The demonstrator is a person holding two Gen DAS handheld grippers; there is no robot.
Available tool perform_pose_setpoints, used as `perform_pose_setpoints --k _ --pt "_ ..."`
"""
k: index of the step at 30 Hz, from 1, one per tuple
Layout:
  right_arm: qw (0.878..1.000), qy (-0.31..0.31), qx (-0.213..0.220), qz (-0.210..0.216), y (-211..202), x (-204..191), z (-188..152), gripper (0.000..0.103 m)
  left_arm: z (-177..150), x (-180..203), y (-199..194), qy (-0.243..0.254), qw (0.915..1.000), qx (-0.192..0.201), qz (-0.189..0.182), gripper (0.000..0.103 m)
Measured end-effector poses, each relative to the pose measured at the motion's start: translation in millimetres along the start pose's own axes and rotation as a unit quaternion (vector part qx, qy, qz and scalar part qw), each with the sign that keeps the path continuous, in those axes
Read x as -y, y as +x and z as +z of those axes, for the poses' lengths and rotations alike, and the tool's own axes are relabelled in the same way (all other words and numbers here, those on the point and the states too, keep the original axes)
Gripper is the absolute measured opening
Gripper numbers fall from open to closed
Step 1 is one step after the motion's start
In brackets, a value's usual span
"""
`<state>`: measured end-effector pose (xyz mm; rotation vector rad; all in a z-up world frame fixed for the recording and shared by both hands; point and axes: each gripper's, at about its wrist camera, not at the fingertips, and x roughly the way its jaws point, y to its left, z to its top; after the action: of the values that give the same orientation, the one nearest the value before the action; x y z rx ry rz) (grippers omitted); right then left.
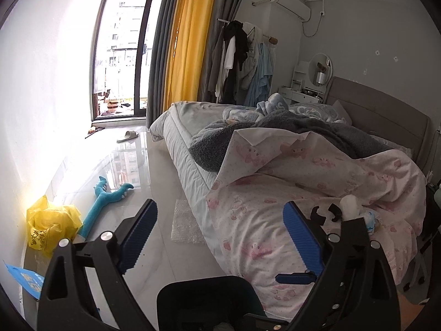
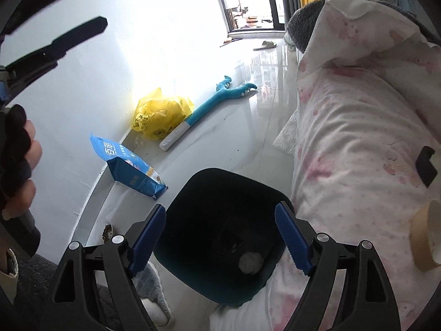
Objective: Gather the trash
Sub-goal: 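Move both tools back toward the items on the bed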
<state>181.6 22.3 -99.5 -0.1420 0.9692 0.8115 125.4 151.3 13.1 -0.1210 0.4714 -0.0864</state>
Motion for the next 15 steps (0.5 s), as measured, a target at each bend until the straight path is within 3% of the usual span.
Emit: perform_pose_setpoints --k 15 --pt "0.995 0.013 0.070 -0.062 -79 64 -5 0.084 -6 50 31 0.020 0.9986 -0.020 -0.045 0.096"
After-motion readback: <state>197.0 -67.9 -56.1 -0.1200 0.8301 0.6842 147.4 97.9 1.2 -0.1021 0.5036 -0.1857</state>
